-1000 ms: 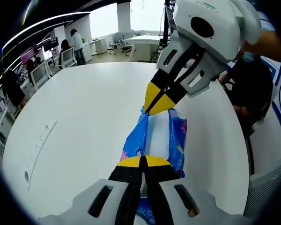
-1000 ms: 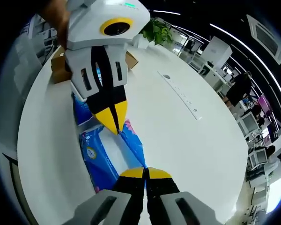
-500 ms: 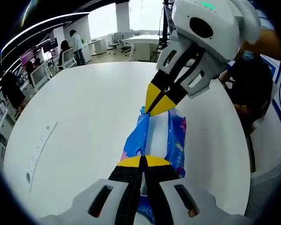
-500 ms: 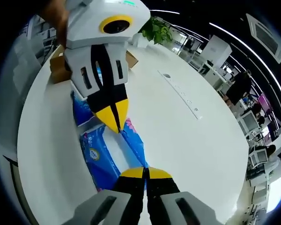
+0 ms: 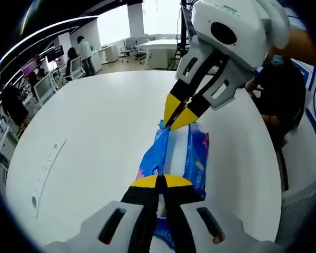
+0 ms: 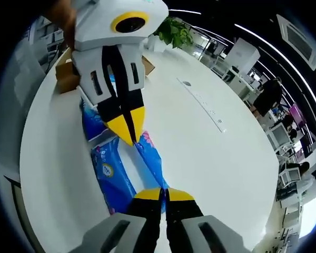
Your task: Operate the shoe box by opening the lid, removing the specified soft item, and placing it in the target area until the item is outside and the box remains undamaged.
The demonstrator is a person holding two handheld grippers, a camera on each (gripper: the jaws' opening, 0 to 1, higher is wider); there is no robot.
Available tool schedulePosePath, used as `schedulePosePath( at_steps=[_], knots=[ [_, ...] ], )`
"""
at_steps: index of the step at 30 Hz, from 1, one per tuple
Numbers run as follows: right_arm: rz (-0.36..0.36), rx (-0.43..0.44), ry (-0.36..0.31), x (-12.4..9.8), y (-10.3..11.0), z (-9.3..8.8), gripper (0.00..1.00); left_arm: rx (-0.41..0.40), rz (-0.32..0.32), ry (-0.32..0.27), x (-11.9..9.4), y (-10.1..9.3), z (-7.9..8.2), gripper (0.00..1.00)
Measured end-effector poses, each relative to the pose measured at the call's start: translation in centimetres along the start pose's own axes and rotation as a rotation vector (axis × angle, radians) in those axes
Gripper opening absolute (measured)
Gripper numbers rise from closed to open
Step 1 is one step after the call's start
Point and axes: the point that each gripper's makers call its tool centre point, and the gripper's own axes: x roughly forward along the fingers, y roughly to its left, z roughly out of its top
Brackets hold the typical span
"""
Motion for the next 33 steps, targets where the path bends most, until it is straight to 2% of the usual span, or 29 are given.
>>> schedulePosePath(
  at_steps=[9,19,33],
  knots=[
    [-0.005,0.010,-0.001,-1.0,0.1,0.2,0.00,0.021,0.002,0.015,-1.1,-0.2,-0.3,0.01],
    [-0.003,0.013,-0.001,-2.5,0.5,0.8,0.04,0.017,0.015,0.005,-3.1,-0.3,-0.5,0.03],
    [0.003,0.055,-0.018,-5.2,1.9,2.2,0.18,-0.028,0.032,-0.035,-7.0,-0.8,-0.7,0.13]
  ],
)
